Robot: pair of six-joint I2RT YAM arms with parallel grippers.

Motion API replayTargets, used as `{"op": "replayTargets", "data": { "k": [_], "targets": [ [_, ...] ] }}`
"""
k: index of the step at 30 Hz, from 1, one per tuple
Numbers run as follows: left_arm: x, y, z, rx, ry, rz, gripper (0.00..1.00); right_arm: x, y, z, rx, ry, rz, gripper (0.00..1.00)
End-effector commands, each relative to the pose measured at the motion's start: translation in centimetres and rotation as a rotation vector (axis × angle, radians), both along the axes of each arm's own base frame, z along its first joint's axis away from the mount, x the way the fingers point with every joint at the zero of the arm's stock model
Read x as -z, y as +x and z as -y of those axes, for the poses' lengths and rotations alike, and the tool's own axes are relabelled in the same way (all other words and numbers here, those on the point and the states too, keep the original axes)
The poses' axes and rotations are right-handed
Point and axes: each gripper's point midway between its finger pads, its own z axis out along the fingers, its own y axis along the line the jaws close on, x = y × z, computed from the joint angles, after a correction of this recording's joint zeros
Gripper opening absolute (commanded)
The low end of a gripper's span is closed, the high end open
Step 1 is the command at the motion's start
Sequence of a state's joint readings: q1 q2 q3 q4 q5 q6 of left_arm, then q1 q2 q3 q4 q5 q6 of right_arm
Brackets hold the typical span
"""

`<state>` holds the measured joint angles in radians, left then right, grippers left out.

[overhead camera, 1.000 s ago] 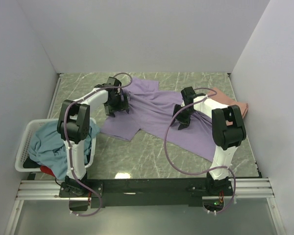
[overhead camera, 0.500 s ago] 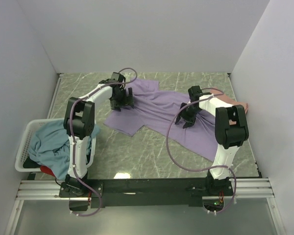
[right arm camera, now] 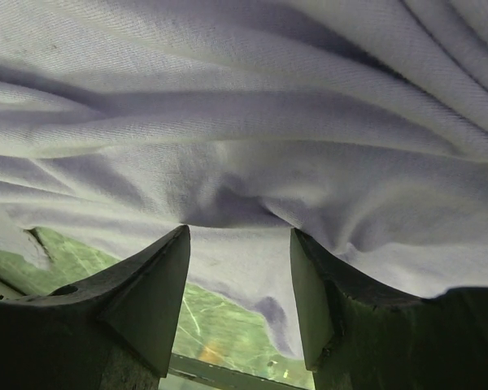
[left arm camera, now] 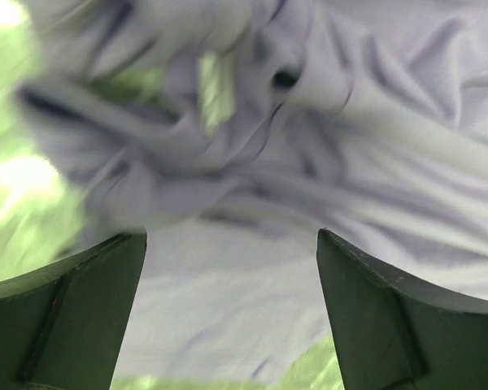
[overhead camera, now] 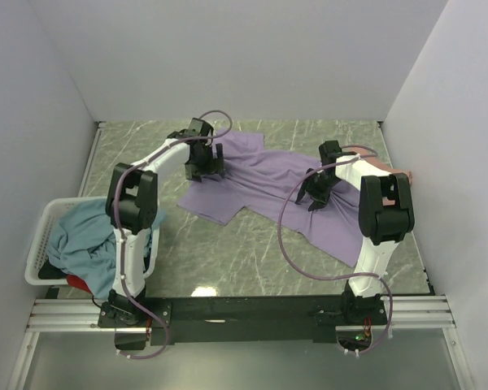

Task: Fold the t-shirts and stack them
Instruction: Fold the tshirt

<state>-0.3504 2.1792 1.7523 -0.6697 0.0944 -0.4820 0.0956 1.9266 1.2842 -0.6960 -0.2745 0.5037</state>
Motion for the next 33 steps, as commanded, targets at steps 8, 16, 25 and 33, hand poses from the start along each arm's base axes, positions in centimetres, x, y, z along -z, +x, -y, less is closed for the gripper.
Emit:
{"op": "replayTargets", "data": {
  "k": [8,16,25,33],
  "targets": [
    [-6.2,-5.1,-8.4,-0.268,0.151,0.097,0.8,0.6,0.2,1.7,-0.002,-0.06,-0.002,0.59],
    [-2.2,-8.1,-10.4,-0.247,0.259,0.002,0.6,0.3,0.7,1.3,-0.004,-0.037,0.01,0.59],
    [0.5,-8.5,-10.4,-0.23,0.265,-0.044,0.45,-0.1,0.5,1.3,-0.002,-0.032,0.015,0.59],
    [1.9,-8.7,-11.4,-0.262,0.282,-0.086,0.41,-0.2,0.7,1.3,0.0,-0.033,0.018,0.59]
  ]
}}
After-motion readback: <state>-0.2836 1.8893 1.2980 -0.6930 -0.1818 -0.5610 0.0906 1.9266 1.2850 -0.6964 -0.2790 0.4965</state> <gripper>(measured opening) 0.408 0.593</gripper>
